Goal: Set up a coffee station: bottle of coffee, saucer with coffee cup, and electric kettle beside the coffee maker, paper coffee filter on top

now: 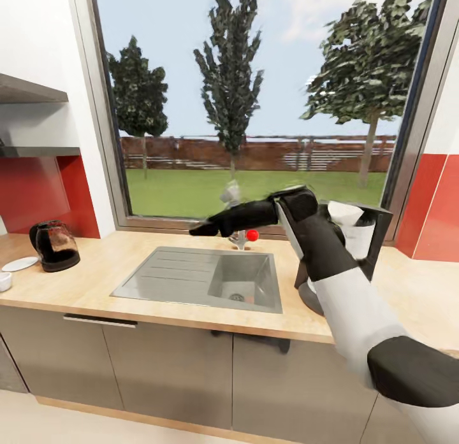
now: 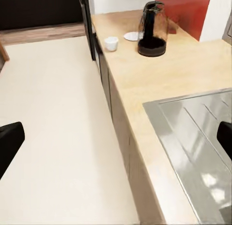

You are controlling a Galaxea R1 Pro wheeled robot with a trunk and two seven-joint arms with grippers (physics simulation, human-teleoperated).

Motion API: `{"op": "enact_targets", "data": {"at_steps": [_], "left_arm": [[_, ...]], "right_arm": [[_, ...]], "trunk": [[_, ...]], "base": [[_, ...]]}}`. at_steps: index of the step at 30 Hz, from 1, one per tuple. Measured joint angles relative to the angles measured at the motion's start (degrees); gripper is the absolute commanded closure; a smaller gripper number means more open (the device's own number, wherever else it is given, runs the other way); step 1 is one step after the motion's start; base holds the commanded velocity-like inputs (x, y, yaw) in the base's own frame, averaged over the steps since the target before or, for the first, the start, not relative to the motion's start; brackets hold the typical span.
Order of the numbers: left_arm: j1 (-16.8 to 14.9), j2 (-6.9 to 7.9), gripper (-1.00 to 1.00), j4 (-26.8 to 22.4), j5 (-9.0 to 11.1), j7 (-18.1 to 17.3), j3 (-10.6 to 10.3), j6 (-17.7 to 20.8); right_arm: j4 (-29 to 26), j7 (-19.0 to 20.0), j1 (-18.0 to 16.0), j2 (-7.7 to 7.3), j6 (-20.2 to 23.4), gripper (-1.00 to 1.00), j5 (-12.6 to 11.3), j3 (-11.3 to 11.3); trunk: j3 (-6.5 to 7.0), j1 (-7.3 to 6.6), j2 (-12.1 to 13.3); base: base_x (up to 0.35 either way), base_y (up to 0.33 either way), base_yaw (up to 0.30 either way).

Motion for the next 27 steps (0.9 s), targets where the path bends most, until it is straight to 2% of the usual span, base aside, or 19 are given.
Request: {"op": "enact_targets", "data": {"at_steps": [1, 2, 4, 5, 6, 7, 9, 10, 14, 15, 19, 20, 22, 23, 24, 25, 27], "left_arm": [[0.0, 0.0, -1.0, 0.0, 0.0, 0.0, 0.0, 0.0], [0.0, 0.0, -1.0, 0.0, 0.0, 0.0, 0.0, 0.0], [0.0, 0.0, -1.0, 0.0, 0.0, 0.0, 0.0, 0.0], [0.0, 0.0, -1.0, 0.1, 0.0, 0.1, 0.1, 0.0], [0.0, 0.0, -1.0, 0.1, 0.0, 0.1, 0.1, 0.0], [0.0, 0.0, -1.0, 0.1, 0.0, 0.1, 0.1, 0.0], [0.0, 0.0, -1.0, 0.1, 0.0, 0.1, 0.1, -0.1], [0.0, 0.0, -1.0, 0.1, 0.0, 0.1, 0.1, -0.1], [0.0, 0.0, -1.0, 0.1, 0.0, 0.1, 0.1, -0.1], [0.0, 0.0, -1.0, 0.1, 0.0, 0.1, 0.1, -0.1], [0.0, 0.0, -1.0, 0.1, 0.0, 0.1, 0.1, -0.1], [0.0, 0.0, -1.0, 0.1, 0.0, 0.1, 0.1, -0.1], [0.0, 0.0, -1.0, 0.1, 0.0, 0.1, 0.1, -0.1], [0.0, 0.0, -1.0, 0.1, 0.0, 0.1, 0.1, -0.1], [0.0, 0.0, -1.0, 0.1, 0.0, 0.1, 0.1, -0.1], [0.0, 0.0, -1.0, 0.1, 0.0, 0.0, 0.1, -0.1], [0.0, 0.0, -1.0, 0.2, 0.0, 0.0, 0.1, -0.1]], "right_arm": [[-2.1, 0.2, 3.3, -0.09, 0.4, -1.0, 0.0, 0.0], [-5.0, 0.9, 8.4, -0.24, 0.7, -1.0, 0.1, 0.1], [-7.0, 1.5, 12.4, -0.38, 0.8, -1.0, 0.2, 0.2], [-10.5, 2.2, 18.6, -1.49, -1.4, -1.0, 0.2, 1.6], [-10.9, 2.3, 22.1, -2.13, -2.6, -1.0, 0.5, 2.3], [-11.5, 2.4, 24.4, -3.52, -5.4, -1.0, 0.5, 3.9], [-11.8, 3.1, 27.2, -5.28, -8.6, -1.0, 0.5, 5.5], [-12.0, 4.4, 29.7, -7.14, -11.5, -1.0, 0.5, 6.4], [-12.1, 7.8, 34.7, -10.86, -17.0, -1.0, 0.5, 7.4], [-12.1, 9.0, 36.7, -12.55, -19.6, -1.0, 0.6, 7.7], [-12.0, 10.4, 41.1, -15.83, -24.3, -1.0, 0.6, 7.9], [-11.7, 10.7, 43.2, -17.32, -26.5, -1.0, 0.6, 7.9], [-11.1, 10.9, 45.4, -19.0, -28.8, -1.0, 0.6, 7.9], [-11.1, 10.9, 45.4, -19.02, -28.8, -1.0, 0.6, 7.9], [-10.4, 11.0, 46.3, -19.92, -30.3, -1.0, 0.6, 7.9], [-8.1, 11.1, 47.9, -21.53, -33.8, -1.0, 0.5, 7.9], [-4.9, 11.2, 49.3, -22.8, -37.4, -1.0, 0.5, 7.9]], "trunk": [[-0.01, 0.0, 0.0], [-0.01, 0.0, 0.0], [0.0, 0.0, 0.0], [0.01, -0.01, 0.0], [-0.01, 0.0, 0.0], [-0.01, 0.0, 0.0], [0.0, 0.0, 0.0], [-0.01, 0.0, 0.0], [0.0, 0.0, 0.0], [0.0, 0.0, 0.0], [0.0, 0.0, 0.0], [0.0, -0.01, 0.0], [0.0, 0.0, 0.0], [0.01, 0.0, 0.0], [0.0, 0.0, 0.0], [0.0, 0.0, 0.0], [0.0, 0.0, 0.0]], "base": [[0.0, 0.0, 0.0], [0.0, 0.0, 0.0], [0.0, 0.0, 0.0], [0.0, 0.0, 0.0], [0.0, 0.0, 0.0], [0.0, 0.0, 0.0], [0.0, 0.0, 0.0], [0.0, 0.0, 0.0], [0.0, 0.0, 0.0], [0.0, 0.0, 0.0], [0.0, 0.0, 0.0], [0.0, 0.0, 0.0], [0.0, 0.0, 0.0], [0.0, 0.0, 0.0], [0.0, 0.0, 0.0], [0.0, 0.0, 0.0], [0.0, 0.0, 0.0]]}}
